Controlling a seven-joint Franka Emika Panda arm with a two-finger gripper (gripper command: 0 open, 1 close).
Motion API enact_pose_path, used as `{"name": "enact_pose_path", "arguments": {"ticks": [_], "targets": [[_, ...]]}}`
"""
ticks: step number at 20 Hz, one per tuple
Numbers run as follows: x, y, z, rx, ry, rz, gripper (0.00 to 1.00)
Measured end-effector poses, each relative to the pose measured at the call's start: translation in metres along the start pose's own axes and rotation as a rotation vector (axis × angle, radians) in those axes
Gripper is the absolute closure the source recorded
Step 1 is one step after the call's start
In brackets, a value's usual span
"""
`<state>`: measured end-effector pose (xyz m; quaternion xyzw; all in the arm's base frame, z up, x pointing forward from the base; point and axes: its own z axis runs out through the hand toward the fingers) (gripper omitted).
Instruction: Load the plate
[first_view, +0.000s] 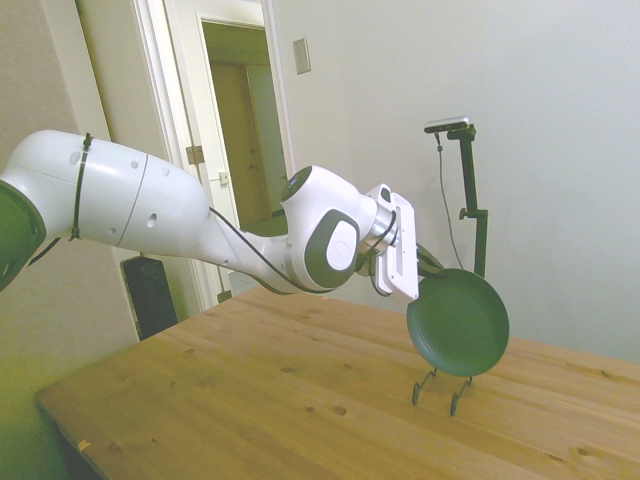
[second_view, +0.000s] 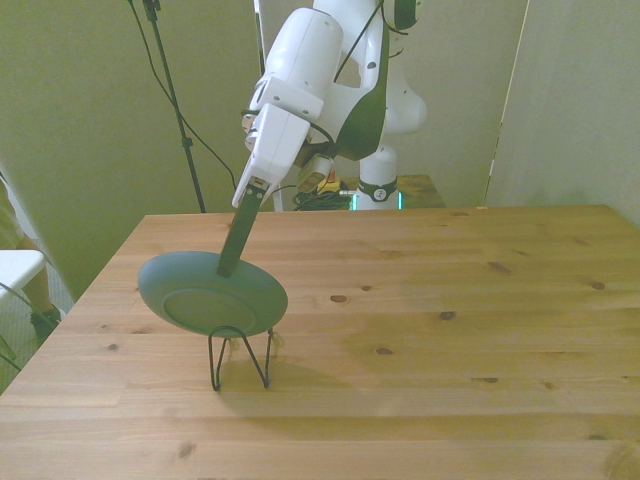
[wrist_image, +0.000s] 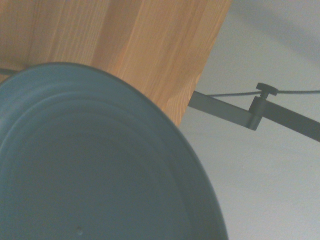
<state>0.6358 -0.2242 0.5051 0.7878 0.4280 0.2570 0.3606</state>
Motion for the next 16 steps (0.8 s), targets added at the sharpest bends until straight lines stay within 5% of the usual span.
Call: {"name": "enact_pose_path", "arguments": {"ticks": [16], "targets": [[-0.014,-0.02,0.008,0.018,0.065,-0.054,1.0]]}}
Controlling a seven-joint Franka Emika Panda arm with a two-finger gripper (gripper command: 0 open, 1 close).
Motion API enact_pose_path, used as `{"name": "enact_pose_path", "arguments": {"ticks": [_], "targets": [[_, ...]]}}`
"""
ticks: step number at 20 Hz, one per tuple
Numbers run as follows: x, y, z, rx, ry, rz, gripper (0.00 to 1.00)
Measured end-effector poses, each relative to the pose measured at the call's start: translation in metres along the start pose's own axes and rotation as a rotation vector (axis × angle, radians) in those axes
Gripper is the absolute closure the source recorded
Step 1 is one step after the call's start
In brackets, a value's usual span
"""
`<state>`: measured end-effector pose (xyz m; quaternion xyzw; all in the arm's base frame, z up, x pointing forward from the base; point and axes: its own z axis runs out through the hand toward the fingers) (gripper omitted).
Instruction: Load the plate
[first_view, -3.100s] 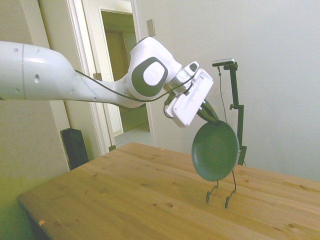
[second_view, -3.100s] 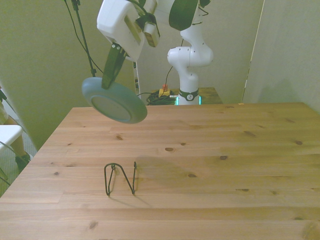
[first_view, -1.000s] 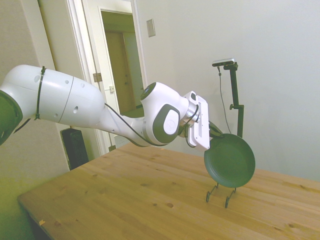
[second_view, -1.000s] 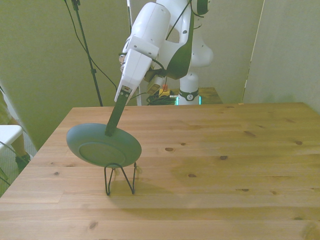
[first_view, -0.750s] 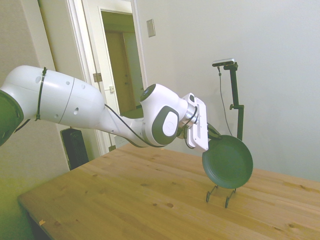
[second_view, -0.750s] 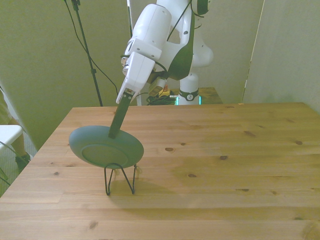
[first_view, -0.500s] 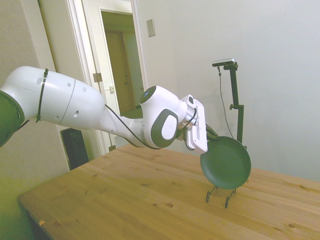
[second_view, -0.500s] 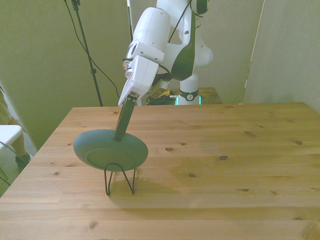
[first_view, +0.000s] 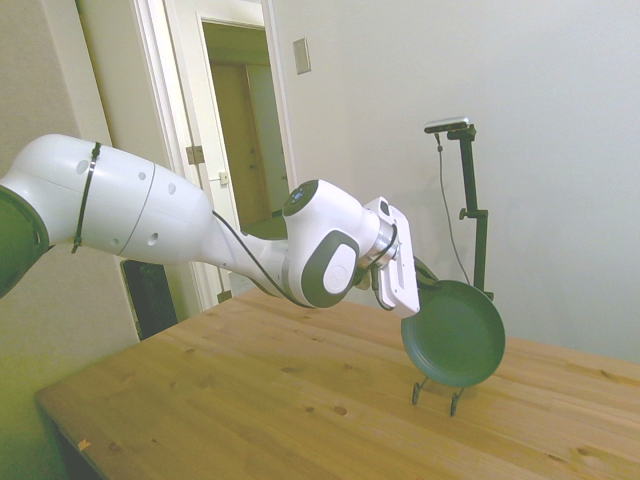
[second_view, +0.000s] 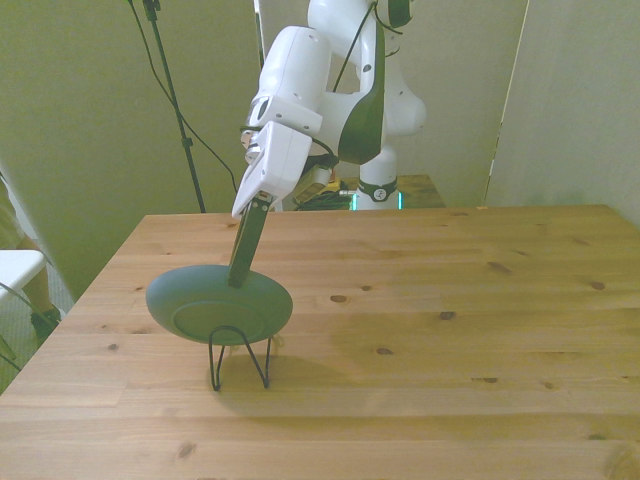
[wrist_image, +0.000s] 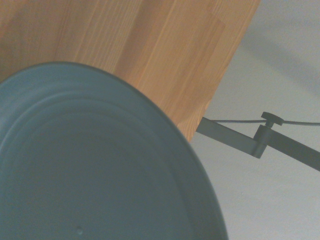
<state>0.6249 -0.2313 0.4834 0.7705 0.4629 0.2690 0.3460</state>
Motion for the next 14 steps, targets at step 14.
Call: {"name": "enact_pose_path", "arguments": {"ticks": [14], "targets": [[-0.0036,-0.0041,-0.0033,-0.042,0.019,-0.002,0.0]]}}
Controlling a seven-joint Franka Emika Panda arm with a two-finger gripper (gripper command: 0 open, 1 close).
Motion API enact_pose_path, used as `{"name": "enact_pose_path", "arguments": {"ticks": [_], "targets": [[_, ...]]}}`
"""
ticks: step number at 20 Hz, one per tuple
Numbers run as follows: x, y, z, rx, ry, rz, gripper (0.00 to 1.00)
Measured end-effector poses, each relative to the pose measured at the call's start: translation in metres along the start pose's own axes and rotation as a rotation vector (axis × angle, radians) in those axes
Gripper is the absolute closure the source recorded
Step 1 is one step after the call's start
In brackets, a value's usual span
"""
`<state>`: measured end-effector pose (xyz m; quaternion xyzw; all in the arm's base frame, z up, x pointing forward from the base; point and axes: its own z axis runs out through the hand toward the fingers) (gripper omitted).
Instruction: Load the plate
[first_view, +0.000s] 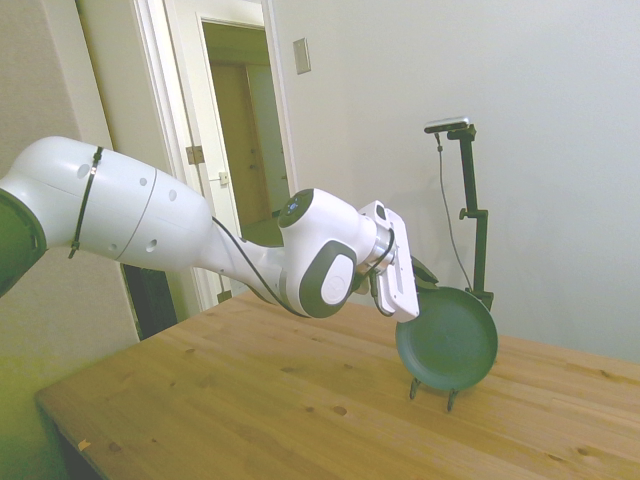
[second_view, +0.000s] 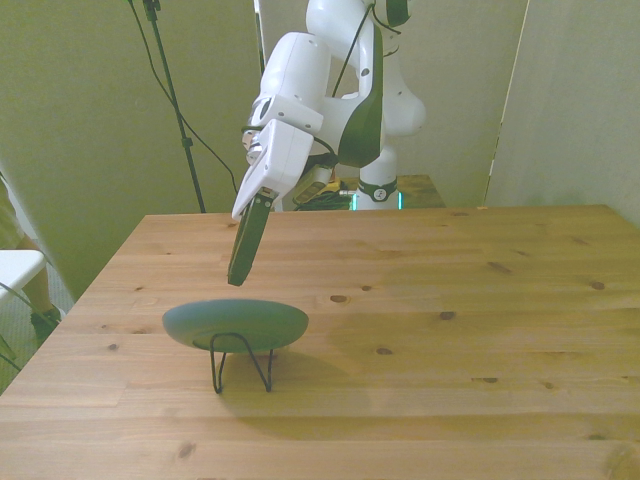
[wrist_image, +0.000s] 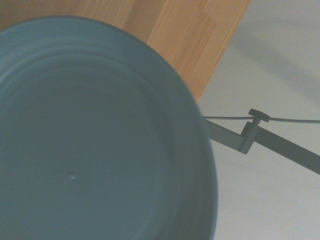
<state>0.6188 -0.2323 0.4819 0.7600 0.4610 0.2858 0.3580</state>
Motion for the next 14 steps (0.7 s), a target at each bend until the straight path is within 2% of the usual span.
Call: {"name": "enact_pose_path", "arguments": {"ticks": [7,10,12,14], "targets": [[0.0,0.003,-0.004,-0.008,0.001,0.0,0.0],[0.011,0.009,-0.02,-0.013,0.021,-0.002,0.0],[0.028,0.013,-0.038,0.061,0.054,0.0,0.0],[0.041,0.017,-0.059,0.182,0.1,-0.018,0.0]]}}
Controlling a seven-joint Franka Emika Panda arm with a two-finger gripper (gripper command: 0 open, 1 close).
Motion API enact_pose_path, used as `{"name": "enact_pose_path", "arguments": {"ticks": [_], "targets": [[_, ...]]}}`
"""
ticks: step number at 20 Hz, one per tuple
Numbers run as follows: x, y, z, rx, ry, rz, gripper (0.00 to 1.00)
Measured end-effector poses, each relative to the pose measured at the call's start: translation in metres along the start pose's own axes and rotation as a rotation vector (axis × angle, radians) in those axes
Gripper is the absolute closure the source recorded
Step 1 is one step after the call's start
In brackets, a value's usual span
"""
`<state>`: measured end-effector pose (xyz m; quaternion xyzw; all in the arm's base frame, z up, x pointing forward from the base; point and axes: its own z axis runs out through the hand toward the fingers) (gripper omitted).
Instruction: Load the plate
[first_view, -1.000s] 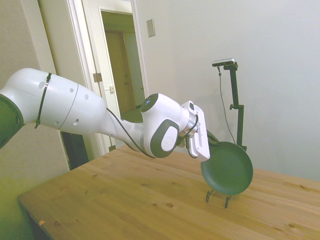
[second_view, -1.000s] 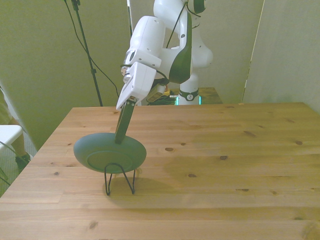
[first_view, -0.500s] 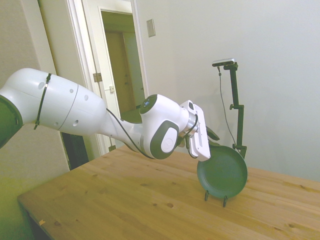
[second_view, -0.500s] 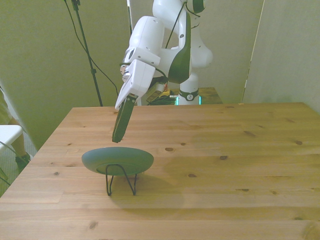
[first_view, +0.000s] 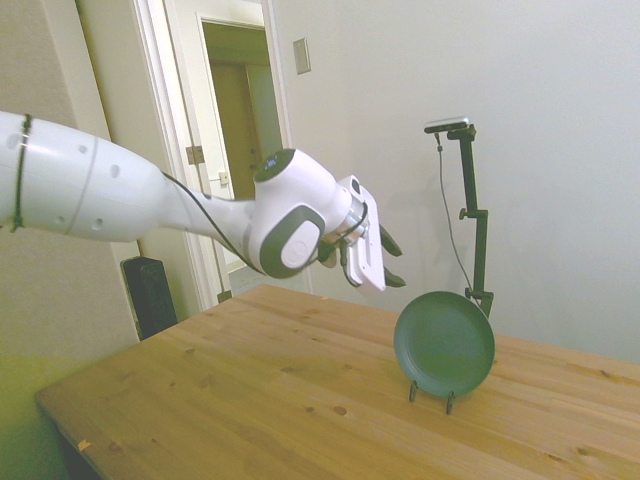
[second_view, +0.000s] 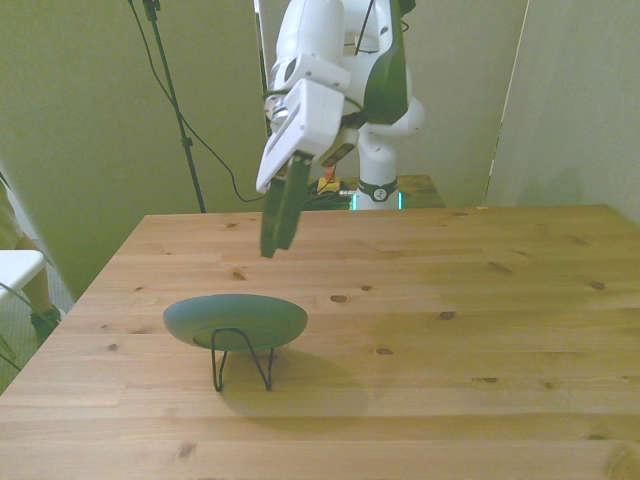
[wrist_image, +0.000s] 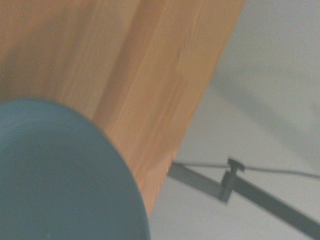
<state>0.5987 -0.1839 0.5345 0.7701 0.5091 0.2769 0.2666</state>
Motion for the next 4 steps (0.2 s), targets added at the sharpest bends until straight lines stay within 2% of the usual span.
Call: {"name": "enact_pose_path", "arguments": {"ticks": [4], "targets": [[-0.018,-0.003,-0.025,0.227,-0.013,-0.038,0.0]]}}
